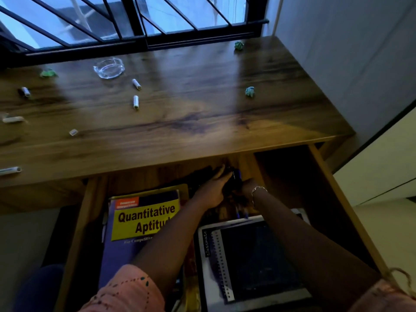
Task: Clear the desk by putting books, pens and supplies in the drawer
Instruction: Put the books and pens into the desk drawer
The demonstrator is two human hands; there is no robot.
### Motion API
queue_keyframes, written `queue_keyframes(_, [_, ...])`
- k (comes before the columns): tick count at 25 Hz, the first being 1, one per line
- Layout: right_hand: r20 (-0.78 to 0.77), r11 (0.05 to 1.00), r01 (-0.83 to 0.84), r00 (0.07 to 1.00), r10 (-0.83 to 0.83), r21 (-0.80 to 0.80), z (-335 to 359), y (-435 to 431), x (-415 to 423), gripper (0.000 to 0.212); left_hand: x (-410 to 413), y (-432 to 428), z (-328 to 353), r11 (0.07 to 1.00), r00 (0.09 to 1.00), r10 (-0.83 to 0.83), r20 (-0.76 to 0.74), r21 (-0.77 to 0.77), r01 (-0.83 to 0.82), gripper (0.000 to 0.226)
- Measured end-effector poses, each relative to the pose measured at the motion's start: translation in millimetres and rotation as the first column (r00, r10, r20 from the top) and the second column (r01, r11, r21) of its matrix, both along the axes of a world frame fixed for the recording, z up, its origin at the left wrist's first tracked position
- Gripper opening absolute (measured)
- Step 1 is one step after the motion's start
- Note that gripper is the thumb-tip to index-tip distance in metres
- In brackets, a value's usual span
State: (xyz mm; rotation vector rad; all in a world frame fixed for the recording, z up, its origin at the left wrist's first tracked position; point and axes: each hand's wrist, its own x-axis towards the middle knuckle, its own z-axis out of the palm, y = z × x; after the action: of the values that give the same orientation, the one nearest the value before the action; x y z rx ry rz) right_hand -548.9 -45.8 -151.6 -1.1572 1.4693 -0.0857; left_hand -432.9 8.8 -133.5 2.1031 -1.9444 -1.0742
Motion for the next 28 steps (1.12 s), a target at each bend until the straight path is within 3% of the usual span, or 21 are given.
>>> queue_keyframes(3, [-0.113, 0.995, -0.062, 0.992, 0.053, -0.076, -2, 2, 9, 0.038, -2, 5, -9, 0.999, 0.998, -0.050, 0.028, -0.002, 0.050, 0.082])
queue_keyframes(7, [-0.234, 0.987, -0.092, 0.970, 0.058, -0.136, -3, 4, 15, 0.043, -1, 6, -18, 0.998, 0.995, 0.031, -0.093, -0.042, -0.035, 0.054])
queue_keyframes(10, [-0.357, 0.958, -0.186, 0.929, 0.099, -0.218, -6, 2, 12, 0.044, -3, 4, -22, 0.999, 0.998, -0.006, 0.059, 0.042, 0.003, 0.074])
queue_keyframes(15, [-0.447, 0.898, -0.312, 0.881, 0.152, -0.309, -4, -2, 0, 0.031, -6, 1, -26, 0.996, 0.964, -0.093, 0.250, 0.008, 0.094, 0.075])
queue_keyframes(18, [-0.481, 0.866, -0.365, 0.860, 0.173, -0.342, -3, -3, -10, 0.029, -10, -1, -27, 0.999, 0.962, -0.040, 0.270, 0.028, 0.034, 0.078])
queue_keyframes(28, [-0.536, 0.860, -0.452, 0.799, 0.272, -0.236, -10, 2, -22, 0.029, -7, 5, -31, 0.992, 0.941, -0.059, 0.334, -0.083, 0.092, 0.081])
